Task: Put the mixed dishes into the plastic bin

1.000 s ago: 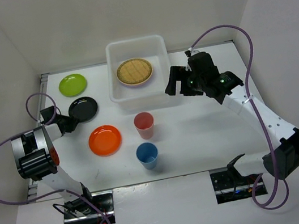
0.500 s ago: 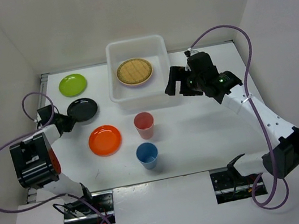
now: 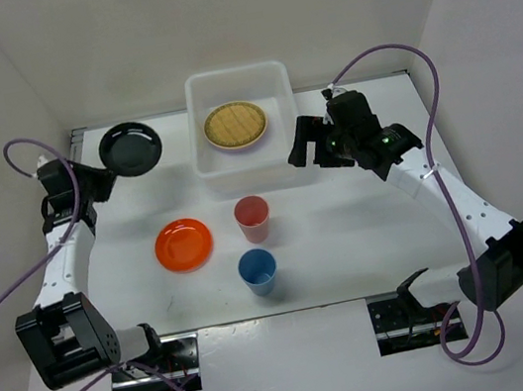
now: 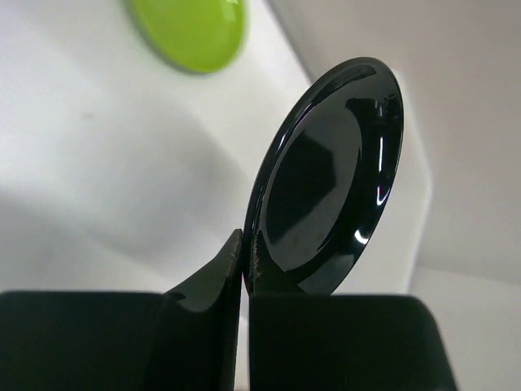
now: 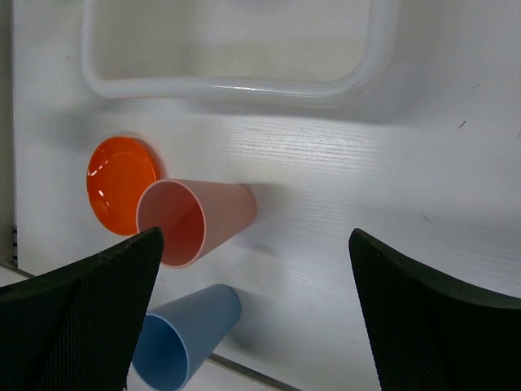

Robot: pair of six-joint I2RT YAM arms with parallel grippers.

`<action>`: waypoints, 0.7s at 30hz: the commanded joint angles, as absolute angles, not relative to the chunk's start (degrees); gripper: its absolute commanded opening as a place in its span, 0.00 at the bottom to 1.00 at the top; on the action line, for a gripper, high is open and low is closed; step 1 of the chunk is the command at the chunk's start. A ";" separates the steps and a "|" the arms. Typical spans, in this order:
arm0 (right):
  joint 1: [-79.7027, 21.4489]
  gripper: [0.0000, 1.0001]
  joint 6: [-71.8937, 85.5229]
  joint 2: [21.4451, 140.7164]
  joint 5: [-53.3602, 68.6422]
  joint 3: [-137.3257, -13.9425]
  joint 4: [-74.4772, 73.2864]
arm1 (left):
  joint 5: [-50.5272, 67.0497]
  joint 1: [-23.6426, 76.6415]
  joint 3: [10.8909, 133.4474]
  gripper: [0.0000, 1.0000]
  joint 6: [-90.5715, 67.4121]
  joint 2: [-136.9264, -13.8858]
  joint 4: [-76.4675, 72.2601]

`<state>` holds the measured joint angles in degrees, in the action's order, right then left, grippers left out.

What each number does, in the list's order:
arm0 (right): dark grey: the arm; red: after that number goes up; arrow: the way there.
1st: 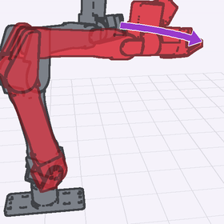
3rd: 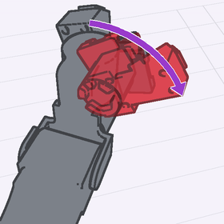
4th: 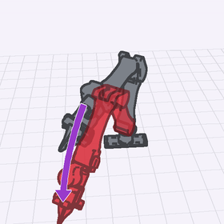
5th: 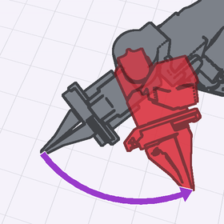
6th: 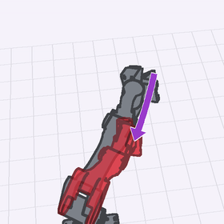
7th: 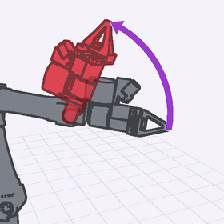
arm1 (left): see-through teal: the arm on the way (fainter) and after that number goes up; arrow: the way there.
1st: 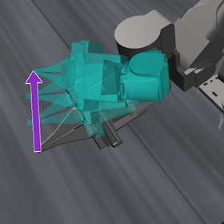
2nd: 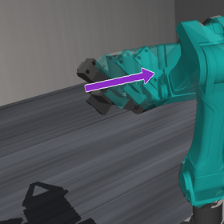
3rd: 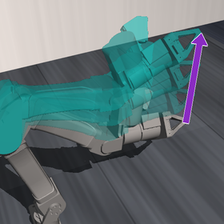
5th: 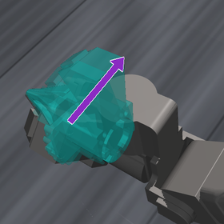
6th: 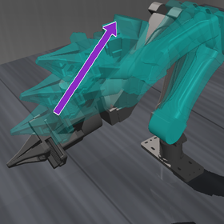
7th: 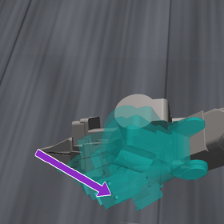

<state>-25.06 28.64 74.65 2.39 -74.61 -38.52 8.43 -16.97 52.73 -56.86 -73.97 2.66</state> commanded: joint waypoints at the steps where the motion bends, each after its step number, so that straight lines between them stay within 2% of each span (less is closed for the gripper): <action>1: -24.61 0.99 28.21 73.57 1.76 -75.94 -35.60 | 13.27 -12.32 60.10 0.00 -55.02 -74.17 1.85; 8: -24.61 0.99 30.15 71.02 0.62 -74.27 -35.07 | 13.27 1.73 76.53 0.00 -52.30 -86.90 2.98; 14: -24.61 0.99 31.90 67.42 0.09 -73.56 -35.60 | 10.99 7.38 91.74 0.00 -51.24 -104.29 6.15; 21: -24.61 0.99 33.66 63.81 1.93 -71.81 -35.60 | 6.60 11.33 105.44 0.00 -50.71 -118.11 10.01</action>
<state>-24.95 32.42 65.95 1.43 -72.60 -38.11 9.06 10.22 98.91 -52.23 -115.98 9.15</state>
